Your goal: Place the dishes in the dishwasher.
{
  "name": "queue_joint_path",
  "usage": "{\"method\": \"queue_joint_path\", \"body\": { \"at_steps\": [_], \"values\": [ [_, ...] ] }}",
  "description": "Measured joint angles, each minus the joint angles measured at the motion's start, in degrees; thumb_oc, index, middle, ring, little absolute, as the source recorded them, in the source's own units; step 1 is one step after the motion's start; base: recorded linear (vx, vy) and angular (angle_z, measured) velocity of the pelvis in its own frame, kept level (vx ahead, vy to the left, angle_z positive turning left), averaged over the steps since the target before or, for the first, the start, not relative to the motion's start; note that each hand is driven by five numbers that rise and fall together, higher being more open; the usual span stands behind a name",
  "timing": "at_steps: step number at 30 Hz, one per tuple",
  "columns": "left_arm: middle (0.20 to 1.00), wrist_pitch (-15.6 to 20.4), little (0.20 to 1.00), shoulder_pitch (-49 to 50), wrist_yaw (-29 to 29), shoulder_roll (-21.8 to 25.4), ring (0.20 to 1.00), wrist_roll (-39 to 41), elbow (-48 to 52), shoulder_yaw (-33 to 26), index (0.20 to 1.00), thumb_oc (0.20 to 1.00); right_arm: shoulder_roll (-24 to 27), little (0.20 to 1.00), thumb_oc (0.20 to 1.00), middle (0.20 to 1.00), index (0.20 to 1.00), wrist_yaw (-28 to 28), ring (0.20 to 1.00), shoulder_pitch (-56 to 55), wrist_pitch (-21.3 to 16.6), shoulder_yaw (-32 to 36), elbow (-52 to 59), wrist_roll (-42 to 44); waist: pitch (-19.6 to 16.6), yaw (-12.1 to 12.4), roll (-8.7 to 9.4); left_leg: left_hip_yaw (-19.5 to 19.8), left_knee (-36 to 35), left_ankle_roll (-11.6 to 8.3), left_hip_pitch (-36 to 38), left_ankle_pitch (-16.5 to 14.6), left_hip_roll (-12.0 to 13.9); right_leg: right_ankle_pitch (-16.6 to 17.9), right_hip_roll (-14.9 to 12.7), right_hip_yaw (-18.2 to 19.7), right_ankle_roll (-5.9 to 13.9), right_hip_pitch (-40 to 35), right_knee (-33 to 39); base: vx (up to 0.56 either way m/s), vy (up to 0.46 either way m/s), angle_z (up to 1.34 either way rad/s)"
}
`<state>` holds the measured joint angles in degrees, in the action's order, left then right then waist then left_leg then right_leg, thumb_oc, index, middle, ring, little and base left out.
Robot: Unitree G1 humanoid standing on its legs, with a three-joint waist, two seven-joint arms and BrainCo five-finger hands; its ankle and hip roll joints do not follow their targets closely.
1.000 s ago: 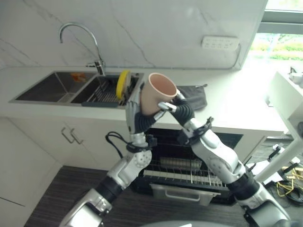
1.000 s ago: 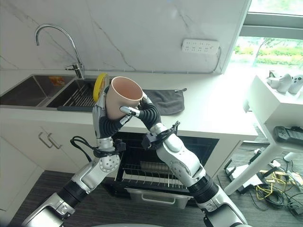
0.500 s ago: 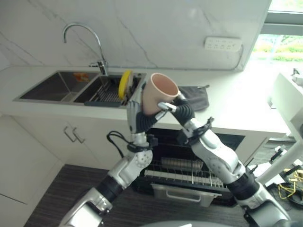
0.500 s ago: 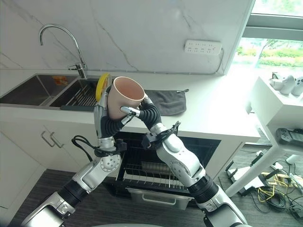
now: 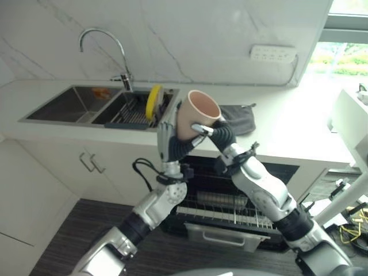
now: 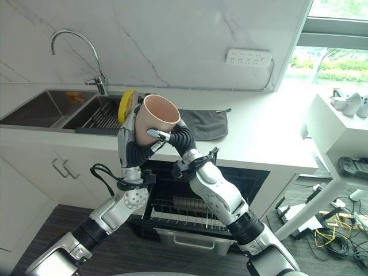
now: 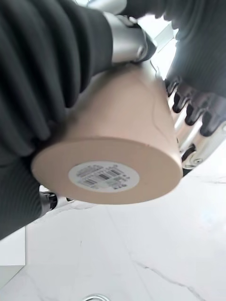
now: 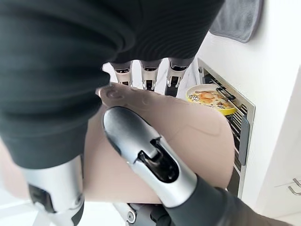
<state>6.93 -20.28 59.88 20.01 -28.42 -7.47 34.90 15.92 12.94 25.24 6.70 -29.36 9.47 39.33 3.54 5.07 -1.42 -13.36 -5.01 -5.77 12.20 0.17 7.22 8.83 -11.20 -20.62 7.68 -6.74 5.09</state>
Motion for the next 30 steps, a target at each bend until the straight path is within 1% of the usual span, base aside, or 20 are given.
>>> {"method": "queue_joint_path", "body": {
  "at_steps": [18,19,20,21,22,23,30],
  "values": [
    [0.200,-0.1,0.200,-0.2,-0.1,0.2,0.200,0.0,-0.1,0.9,0.200,0.200,0.0,1.000,1.000,1.000,1.000,1.8,1.000,0.0,0.1,-0.8,-0.1,0.0,-0.1,0.1,-0.10,0.3,0.0,0.21,0.0,0.1,-0.3,0.0,-0.3,-0.2,0.02,-0.2,0.0,0.00,0.000,0.01],
    [0.200,-0.1,0.200,-0.2,-0.1,0.2,0.200,0.0,-0.1,0.9,0.200,0.200,0.0,0.881,0.881,0.881,0.881,1.8,0.881,0.0,0.1,-0.9,-0.1,0.0,-0.1,0.1,-0.10,0.3,0.0,0.21,0.0,0.1,-0.3,0.0,-0.3,-0.2,0.02,-0.2,0.0,0.00,0.000,0.00],
    [0.200,-0.1,0.200,-0.2,-0.1,0.3,0.200,0.0,-0.1,0.9,0.200,0.200,0.0,0.642,0.642,0.642,0.642,1.9,0.642,0.0,0.1,-0.9,-0.1,0.0,-0.1,0.1,-0.10,0.3,0.0,0.21,0.0,0.1,-0.3,0.0,-0.3,-0.2,0.02,-0.2,0.0,0.00,0.000,0.00],
    [0.200,-0.1,0.200,-0.3,-0.1,0.3,0.200,0.2,-0.5,0.7,0.200,0.200,0.0,0.501,0.501,0.501,0.501,1.9,0.501,0.0,0.1,-1.2,-0.1,0.0,-0.1,0.1,-0.11,0.3,0.0,0.21,0.0,0.1,-0.3,0.0,-0.3,-0.2,0.02,-0.2,0.0,0.00,0.000,0.00],
    [0.200,-0.1,0.200,-0.3,-0.1,0.3,0.200,0.2,-0.6,0.7,0.200,0.200,0.0,0.266,0.266,0.266,0.266,2.0,0.266,0.0,0.1,-1.3,-0.1,0.0,-0.1,0.1,-0.11,0.3,0.0,0.21,0.0,0.1,-0.3,0.0,-0.3,-0.2,0.02,-0.2,0.0,0.00,0.000,0.00],
    [0.200,-0.1,0.200,-0.4,-0.1,0.4,0.200,0.2,-0.6,0.7,0.200,0.200,0.0,0.200,0.200,0.200,0.200,2.2,0.200,0.0,0.1,-1.3,-0.2,0.0,-0.1,0.1,-0.11,0.3,0.0,0.21,0.0,0.1,-0.3,0.0,-0.3,-0.2,0.01,-0.2,0.0,0.00,0.000,0.00],
    [0.200,-0.2,0.200,-0.6,-0.9,0.7,0.200,0.3,-2.0,0.9,0.200,0.200,-0.1,0.200,0.200,0.200,0.200,3.0,0.200,0.0,-0.2,-1.6,-2.3,-0.1,-0.1,0.1,-0.16,0.3,0.0,0.22,0.0,0.1,-0.3,0.0,-0.3,-0.2,0.01,-0.2,0.0,0.00,0.000,0.00]
  ]
}}
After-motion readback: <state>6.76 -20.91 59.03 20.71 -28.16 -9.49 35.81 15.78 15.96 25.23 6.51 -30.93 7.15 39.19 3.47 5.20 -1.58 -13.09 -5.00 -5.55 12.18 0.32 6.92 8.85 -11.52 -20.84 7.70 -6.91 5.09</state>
